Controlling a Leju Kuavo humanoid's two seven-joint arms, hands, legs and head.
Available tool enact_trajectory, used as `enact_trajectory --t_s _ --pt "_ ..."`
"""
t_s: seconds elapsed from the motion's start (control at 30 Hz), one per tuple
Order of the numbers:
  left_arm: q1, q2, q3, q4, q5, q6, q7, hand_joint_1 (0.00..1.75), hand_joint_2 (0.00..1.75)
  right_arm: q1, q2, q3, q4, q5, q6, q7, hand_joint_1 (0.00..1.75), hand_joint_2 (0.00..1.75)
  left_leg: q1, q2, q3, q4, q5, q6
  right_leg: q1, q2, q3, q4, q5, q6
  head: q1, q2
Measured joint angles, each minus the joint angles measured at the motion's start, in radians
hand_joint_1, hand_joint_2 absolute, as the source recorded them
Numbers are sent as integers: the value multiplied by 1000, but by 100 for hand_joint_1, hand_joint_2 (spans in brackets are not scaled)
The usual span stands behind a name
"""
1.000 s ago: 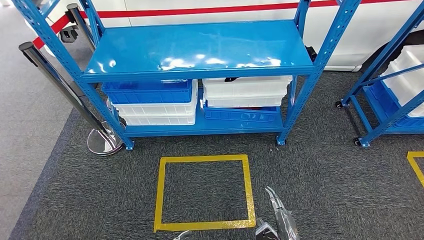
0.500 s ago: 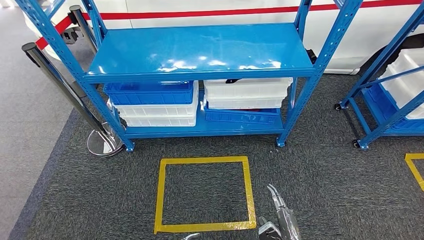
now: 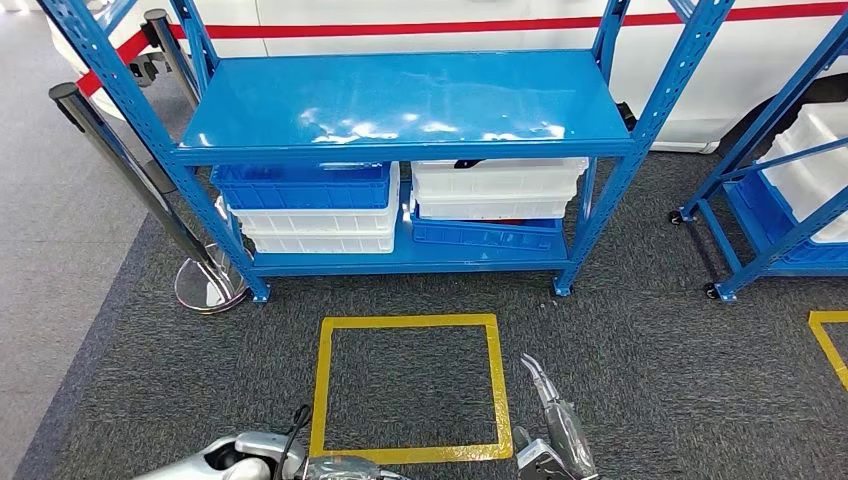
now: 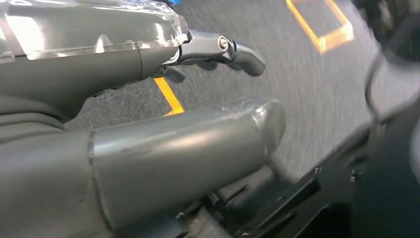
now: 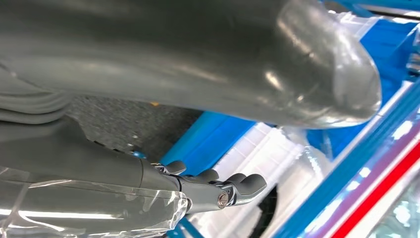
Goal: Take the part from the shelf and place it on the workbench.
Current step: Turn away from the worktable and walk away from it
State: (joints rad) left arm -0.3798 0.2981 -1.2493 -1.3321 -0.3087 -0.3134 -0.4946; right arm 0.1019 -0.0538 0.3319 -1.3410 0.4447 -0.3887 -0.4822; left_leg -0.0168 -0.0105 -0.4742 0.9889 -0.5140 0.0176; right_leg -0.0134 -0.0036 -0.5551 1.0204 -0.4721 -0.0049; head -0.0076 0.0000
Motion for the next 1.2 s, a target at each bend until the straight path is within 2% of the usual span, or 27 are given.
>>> enact_trajectory --t_s 0.07,0.17,0.43,0.6,0.7,0.8,0.9,1.0,1.1,1.2 --pt "-59 -6 -20 3 22 -46 -2 0 0 -11 0 4 9 -3 3 -7 0 0 0 1 1 0 0 0 0 2 0 0 0 0 0 0" --pt "-106 -12 -33 3 51 -66 4 0 0 -17 0 6 22 -6 3 -13 0 0 0 2 2 0 0 0 0 3 0 -1 0 0 0 0" --pt "-157 -44 -93 -4 92 -62 36 0 0 -25 3 0 49 -16 -31 -20 0 0 0 2 3 1 0 0 0 3 -1 -2 0 1 0 0" --pt "-201 -63 -131 -12 132 -68 48 0 0 -59 8 -50 195 -66 -19 -15 0 0 -1 3 3 1 0 0 0 4 0 -3 2 2 0 0" --pt "-218 -71 -157 -12 187 -80 81 0 0 -126 7 -112 438 -114 61 98 0 0 -1 4 4 1 0 1 0 5 0 -5 2 4 0 0" --pt "-235 -84 -184 -12 262 -89 143 0 0 -158 -1 -203 724 -179 164 320 0 0 -2 -3 4 1 0 1 0 -2 3 -6 1 6 0 0" --pt "-263 -93 -213 -12 288 -107 168 0 0 -135 -9 -271 899 -210 190 475 0 0 -1 -8 2 1 0 1 0 -7 3 -6 0 7 0 0" --pt "-319 -112 -238 -20 270 -167 165 0 0 -120 -11 -307 1005 -212 185 610 0 0 -1 -4 0 1 -1 3 0 -2 1 -6 0 8 0 0" --pt "-378 -139 -249 -44 207 -245 146 0 0 -120 -10 -330 1064 -212 173 677 0 0 -1 1 1 1 -2 5 -1 2 1 -7 1 9 0 0" --pt "-454 -174 -253 -80 6 -351 60 0 0 -124 -10 -350 1093 -218 161 653 0 0 -2 1 1 2 -1 6 -1 1 1 -7 2 11 -1 0"
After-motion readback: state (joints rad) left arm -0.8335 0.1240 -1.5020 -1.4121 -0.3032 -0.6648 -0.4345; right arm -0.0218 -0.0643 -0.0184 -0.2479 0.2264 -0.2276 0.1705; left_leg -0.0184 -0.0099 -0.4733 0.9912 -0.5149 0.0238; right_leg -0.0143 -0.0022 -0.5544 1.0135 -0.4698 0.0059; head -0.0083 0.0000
